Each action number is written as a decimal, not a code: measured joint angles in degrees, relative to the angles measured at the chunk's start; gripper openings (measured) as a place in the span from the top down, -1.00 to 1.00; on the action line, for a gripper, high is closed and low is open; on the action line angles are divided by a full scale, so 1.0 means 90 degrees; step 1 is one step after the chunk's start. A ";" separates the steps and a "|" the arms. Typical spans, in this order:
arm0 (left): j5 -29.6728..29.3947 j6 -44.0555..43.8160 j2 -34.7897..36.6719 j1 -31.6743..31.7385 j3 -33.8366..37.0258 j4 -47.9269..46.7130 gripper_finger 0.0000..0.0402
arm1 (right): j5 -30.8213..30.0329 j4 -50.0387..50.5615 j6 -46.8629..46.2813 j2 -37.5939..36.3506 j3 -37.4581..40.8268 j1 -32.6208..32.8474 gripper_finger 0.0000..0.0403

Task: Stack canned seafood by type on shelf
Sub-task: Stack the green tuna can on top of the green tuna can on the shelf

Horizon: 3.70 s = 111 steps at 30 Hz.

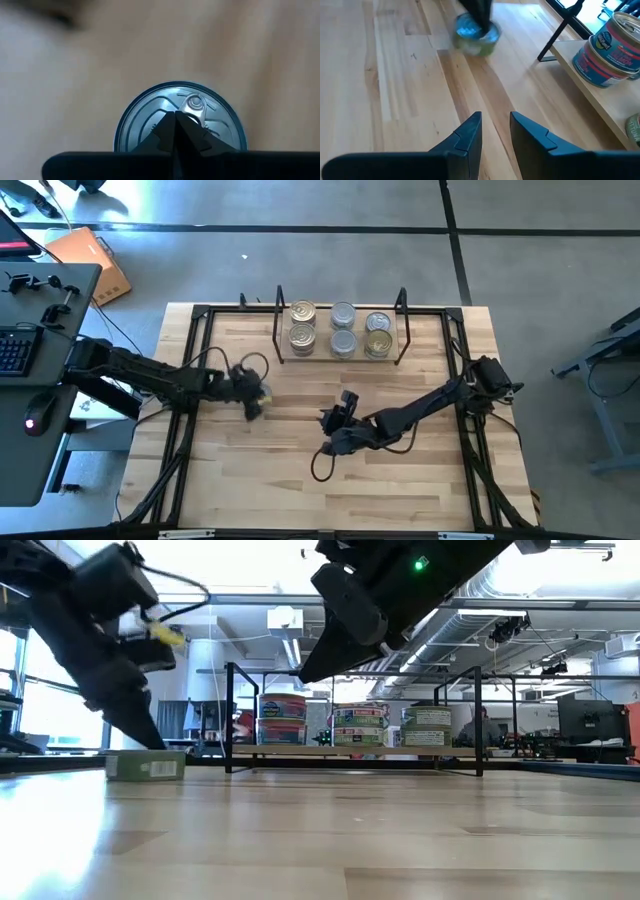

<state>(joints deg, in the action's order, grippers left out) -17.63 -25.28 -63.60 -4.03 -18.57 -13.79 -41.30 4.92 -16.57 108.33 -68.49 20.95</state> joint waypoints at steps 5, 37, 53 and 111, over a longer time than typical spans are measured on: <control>0.0622 0.0586 -0.0127 -0.0621 0.0028 0.0959 1.00 | 0.0011 -0.0014 0.0002 0.0000 0.0000 0.0063 0.55; 0.0294 0.0917 -0.2172 -0.2850 -0.2138 -0.0020 1.00 | 0.1724 -0.1211 -0.0153 0.0873 -0.0002 -0.0828 0.55; 0.0378 0.1052 -0.2462 -0.2474 -0.1341 0.2245 1.00 | 0.3105 -0.1645 -0.0112 0.1256 -0.0005 -0.1200 0.55; -0.0011 0.1553 -0.3047 -0.1047 -0.1352 0.3888 1.00 | 0.1620 -0.0612 0.0730 0.0806 -0.0002 0.0481 -0.10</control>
<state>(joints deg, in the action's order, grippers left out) -17.73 -11.30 -91.02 -13.45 -30.74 21.20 -26.72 -0.58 -10.00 115.59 -68.51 25.28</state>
